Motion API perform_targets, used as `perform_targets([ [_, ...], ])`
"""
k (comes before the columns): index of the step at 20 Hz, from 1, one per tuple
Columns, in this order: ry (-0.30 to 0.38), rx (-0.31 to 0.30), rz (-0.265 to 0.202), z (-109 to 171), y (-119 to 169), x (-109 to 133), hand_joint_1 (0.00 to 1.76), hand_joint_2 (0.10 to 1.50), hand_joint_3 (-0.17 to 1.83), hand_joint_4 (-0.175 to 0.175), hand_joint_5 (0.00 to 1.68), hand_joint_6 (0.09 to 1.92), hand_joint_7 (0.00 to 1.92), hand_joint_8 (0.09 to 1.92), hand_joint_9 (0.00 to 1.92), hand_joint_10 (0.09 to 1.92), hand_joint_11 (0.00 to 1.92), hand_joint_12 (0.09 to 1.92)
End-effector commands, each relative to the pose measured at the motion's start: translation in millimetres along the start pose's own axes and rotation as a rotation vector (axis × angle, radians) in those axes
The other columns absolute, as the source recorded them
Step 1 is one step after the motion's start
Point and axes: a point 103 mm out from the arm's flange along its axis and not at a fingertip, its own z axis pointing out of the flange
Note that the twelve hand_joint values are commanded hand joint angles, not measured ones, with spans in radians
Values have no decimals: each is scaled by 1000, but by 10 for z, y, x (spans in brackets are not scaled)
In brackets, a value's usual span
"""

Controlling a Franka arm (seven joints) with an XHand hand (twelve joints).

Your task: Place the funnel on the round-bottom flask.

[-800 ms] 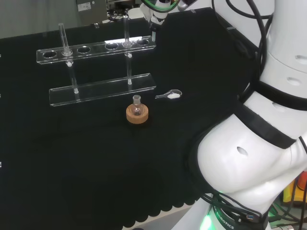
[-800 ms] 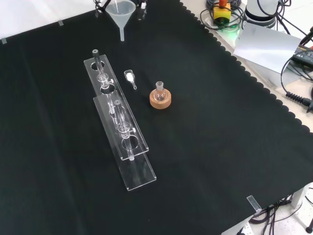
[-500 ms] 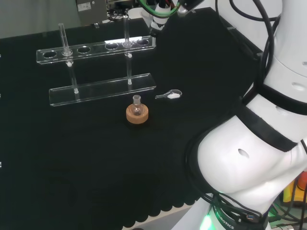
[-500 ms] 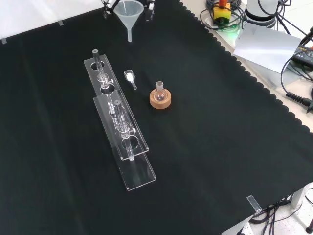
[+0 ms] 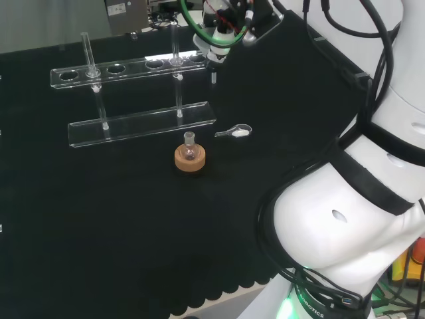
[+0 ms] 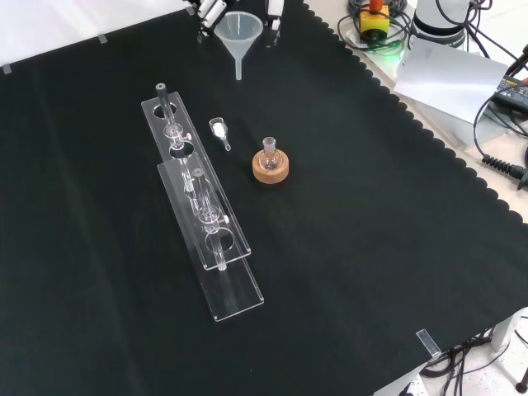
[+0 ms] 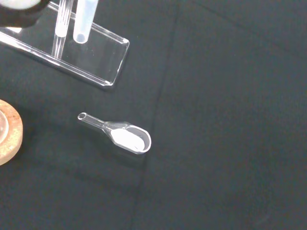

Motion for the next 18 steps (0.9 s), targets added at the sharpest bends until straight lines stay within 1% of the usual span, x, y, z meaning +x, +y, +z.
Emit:
perform_targets([
  [1, -22, -1, -4, 65, 64, 246, 677, 719, 363, 9, 426, 596, 596, 1048, 906, 777, 255, 1467],
  [5, -42, 5, -24, 128, 105, 408, 677, 718, 366, 7, 425, 602, 603, 1040, 913, 776, 265, 1460],
  [9, -38, 27, -41, 270, 119, 545, 677, 718, 368, 7, 424, 605, 606, 1036, 916, 776, 267, 1457],
  [14, -46, 39, -43, 403, 122, 617, 676, 718, 370, 6, 424, 609, 607, 1034, 919, 776, 269, 1456],
  [18, -46, 38, -47, 437, 119, 663, 676, 718, 372, 6, 423, 611, 609, 1033, 920, 776, 270, 1455],
])
